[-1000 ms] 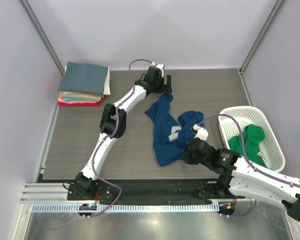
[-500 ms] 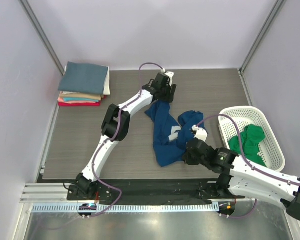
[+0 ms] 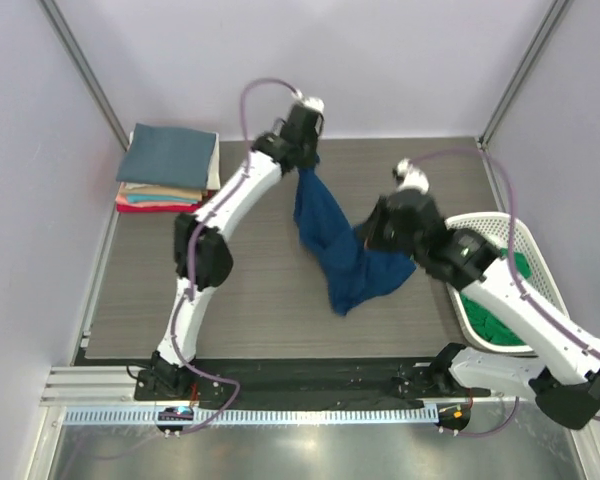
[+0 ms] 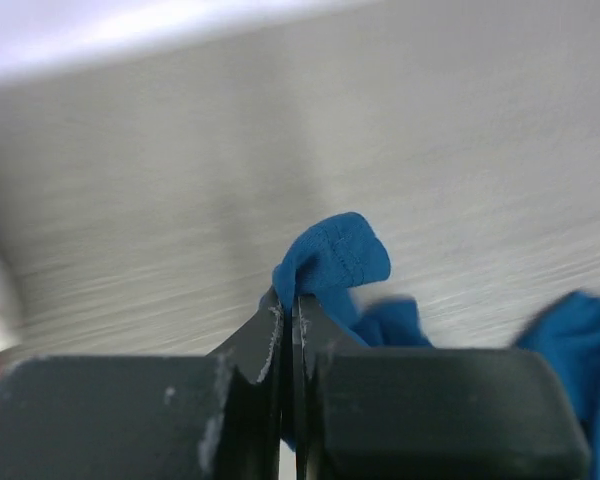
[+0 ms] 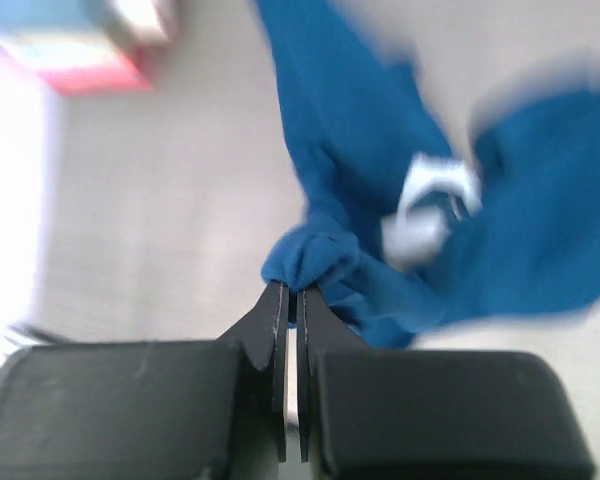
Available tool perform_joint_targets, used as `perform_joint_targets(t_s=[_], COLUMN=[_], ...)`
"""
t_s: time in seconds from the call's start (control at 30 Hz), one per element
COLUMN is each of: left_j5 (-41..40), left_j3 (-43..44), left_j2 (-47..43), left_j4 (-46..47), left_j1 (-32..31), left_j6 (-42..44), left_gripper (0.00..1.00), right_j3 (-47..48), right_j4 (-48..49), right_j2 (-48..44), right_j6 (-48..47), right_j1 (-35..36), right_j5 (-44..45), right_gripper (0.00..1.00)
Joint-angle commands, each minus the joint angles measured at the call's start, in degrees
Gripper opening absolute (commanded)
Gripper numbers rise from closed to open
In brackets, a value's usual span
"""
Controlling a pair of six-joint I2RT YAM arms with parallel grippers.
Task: Fold and stack the t-shirts
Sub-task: Flatten the tshirt out
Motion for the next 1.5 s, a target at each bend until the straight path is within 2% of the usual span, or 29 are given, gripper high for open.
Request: perform_joint_targets(t_s=[0.0,0.03,0.1,0.13,0.23,0.33,0.47,0.6,0.73,0.83,0.93,1.0,1.03,1.13,1.2,1.27,1.3,1.33,1.37,1.4,1.43,1.47], left_j5=[-7.4,-7.7,-8.8,-10.2,-14.3,-16.1,-16.0,-14.4,-9.8,-9.0,-10.0,-11.3,-12.3,-14.8,-15.6,-10.6,-7.3,-2.9,-0.9,-0.1,0.4,-0.5], left_j3=[0.4,-0.5,-0.9,-0.9,-1.2,-4.8,-10.6,-14.4,-17.4,-15.9,-12.6,-10.1,-9.5,-9.5,-15.4,-19.8,-21.5,-23.6,-22.9,-21.7,-20.0,-21.1], left_j2=[-24.5,-27.2,-31.9,-35.7,-41.5,-50.8,-64.9,-73.9,-80.0,-80.4,-75.9,-73.2,-69.5,-63.8,-58.6,-54.4,-49.5,-45.6,-42.0,-35.5,-33.7,-33.3], left_j4=[-4.9,-7.1,-9.8,-12.7,-17.7,-19.4,-18.7,-16.1,-10.4,-9.4,-12.4,-14.0,-16.0,-20.1,-20.1,-19.9,-19.8,-20.3,-21.8,-25.5,-26.6,-26.5], left_j1=[4.2,4.8,5.9,6.2,6.3,6.3,6.3,6.3,6.3,6.3,6.3,6.3,6.3,6.2,6.6,11.4,14.2,19.6,21.8,23.1,24.0,23.8], left_j6=[-1.1,-0.7,0.1,0.8,1.4,0.5,-1.7,-1.3,1.6,3.3,4.3,4.1,3.7,1.9,-0.6,-3.7,-6.8,-8.4,-9.5,-10.2,-10.4,-10.4], left_gripper=[0.00,0.00,0.00,0.00,0.00,0.00,0.00,0.00,0.00,0.00,0.00,0.00,0.00,0.00,0.00,0.00,0.01,0.09,0.40,0.53,0.62,0.69], right_j3=[18.8,28.0,36.8,44.7,56.7,61.1,60.5,60.0,63.3,67.5,71.2,70.3,68.2,63.1,61.1,55.6,54.1,55.8,58.8,63.7,76.2,81.8], right_j4=[-2.0,-5.1,-8.5,-11.5,-15.3,-15.4,-13.3,-12.2,-12.6,-12.9,-13.9,-13.9,-13.1,-11.4,-11.1,-8.5,-7.2,-6.7,-7.6,-10.1,-18.7,-23.0], right_j2=[4.4,6.0,9.8,10.8,13.1,11.0,4.8,0.1,-1.4,0.1,4.8,8.5,10.2,17.8,22.6,29.3,32.4,41.4,46.5,51.6,57.4,64.2], right_j6=[-9.9,-10.9,-13.1,-13.8,-15.7,-17.5,-21.3,-22.9,-23.9,-25.2,-27.7,-29.7,-32.9,-37.9,-37.8,-32.9,-31.1,-29.8,-29.0,-28.1,-28.0,-27.9], right_j1=[-2.2,-2.7,-3.3,-3.6,-3.8,-3.7,-3.8,-3.7,-3.7,-3.7,-3.7,-3.7,-3.4,-4.0,-12.4,-20.6,-27.6,-30.0,-31.9,-33.1,-33.1,-32.7], right_j5=[4.2,5.6,10.2,11.8,14.9,15.1,10.5,5.6,4.4,6.0,10.5,14.0,19.8,28.1,24.1,11.4,7.9,4.6,1.0,-2.8,-2.6,-2.0], right_gripper=[0.01,0.01,0.01,0.01,0.01,0.01,0.01,0.01,0.01,0.01,0.01,0.01,0.01,0.01,0.01,0.01,0.01,0.10,0.70,0.89,0.98,0.99])
